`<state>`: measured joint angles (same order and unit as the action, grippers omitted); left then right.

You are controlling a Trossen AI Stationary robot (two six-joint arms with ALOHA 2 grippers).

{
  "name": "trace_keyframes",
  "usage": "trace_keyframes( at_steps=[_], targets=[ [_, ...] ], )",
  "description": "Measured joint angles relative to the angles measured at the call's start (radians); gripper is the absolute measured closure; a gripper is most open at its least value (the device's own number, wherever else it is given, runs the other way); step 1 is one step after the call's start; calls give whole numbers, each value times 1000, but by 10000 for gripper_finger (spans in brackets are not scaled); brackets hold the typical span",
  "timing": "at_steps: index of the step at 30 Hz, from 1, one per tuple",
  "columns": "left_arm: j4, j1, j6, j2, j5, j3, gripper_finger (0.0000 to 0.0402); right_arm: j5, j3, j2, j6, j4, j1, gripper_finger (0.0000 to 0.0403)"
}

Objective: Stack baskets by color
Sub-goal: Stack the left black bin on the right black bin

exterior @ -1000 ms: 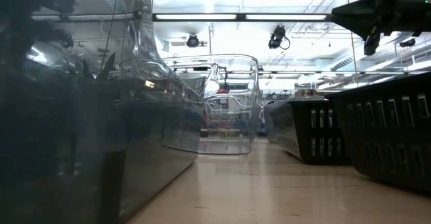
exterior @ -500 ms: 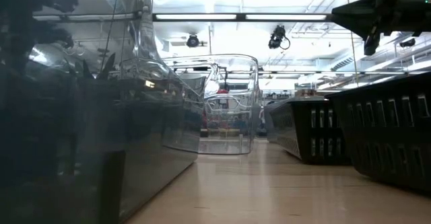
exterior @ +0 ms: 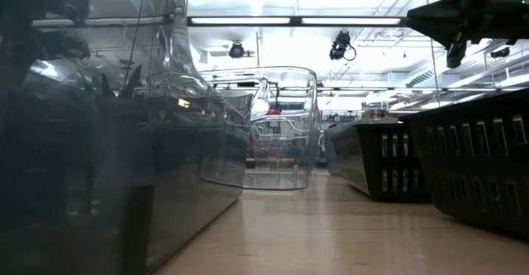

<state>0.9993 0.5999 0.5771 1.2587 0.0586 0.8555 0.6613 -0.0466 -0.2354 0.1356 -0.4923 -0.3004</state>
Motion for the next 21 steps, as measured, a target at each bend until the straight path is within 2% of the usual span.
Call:
trace_keyframes(
  at_steps=[7, 21],
  targets=[
    [52, 0, 21, 5, -12, 0, 271, 0, 0, 0, 0, 0, 0, 320],
    [48, 0, 13, 5, -15, 0, 272, 0, 0, 0, 0, 0, 0, 320]
  ],
)
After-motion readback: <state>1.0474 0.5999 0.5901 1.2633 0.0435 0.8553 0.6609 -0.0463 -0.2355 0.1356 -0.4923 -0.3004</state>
